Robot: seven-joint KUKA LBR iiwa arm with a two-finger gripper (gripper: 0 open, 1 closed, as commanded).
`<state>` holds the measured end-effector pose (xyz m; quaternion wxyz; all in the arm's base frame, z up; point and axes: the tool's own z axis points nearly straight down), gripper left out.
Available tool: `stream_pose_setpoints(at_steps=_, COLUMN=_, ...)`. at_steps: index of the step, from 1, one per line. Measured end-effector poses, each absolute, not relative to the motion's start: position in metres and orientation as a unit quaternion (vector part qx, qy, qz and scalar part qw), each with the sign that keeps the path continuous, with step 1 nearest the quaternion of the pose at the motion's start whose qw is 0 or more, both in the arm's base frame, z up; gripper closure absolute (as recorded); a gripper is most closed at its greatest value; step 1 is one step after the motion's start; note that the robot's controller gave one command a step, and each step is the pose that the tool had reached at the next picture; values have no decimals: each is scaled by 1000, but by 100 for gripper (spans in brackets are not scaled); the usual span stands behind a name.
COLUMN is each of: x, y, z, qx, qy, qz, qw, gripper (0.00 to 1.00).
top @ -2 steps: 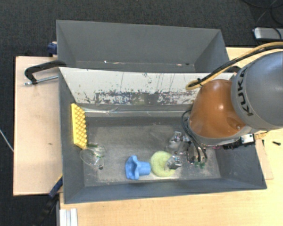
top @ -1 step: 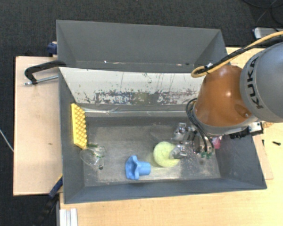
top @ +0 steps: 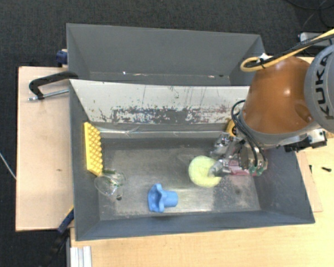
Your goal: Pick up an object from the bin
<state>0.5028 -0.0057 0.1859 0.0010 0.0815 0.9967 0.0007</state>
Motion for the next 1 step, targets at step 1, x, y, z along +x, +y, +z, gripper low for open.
stream_pose_setpoints(at_steps=1, x=500, y=-6, z=210, qx=81, qy=997, qz=1, qw=4, gripper=100)
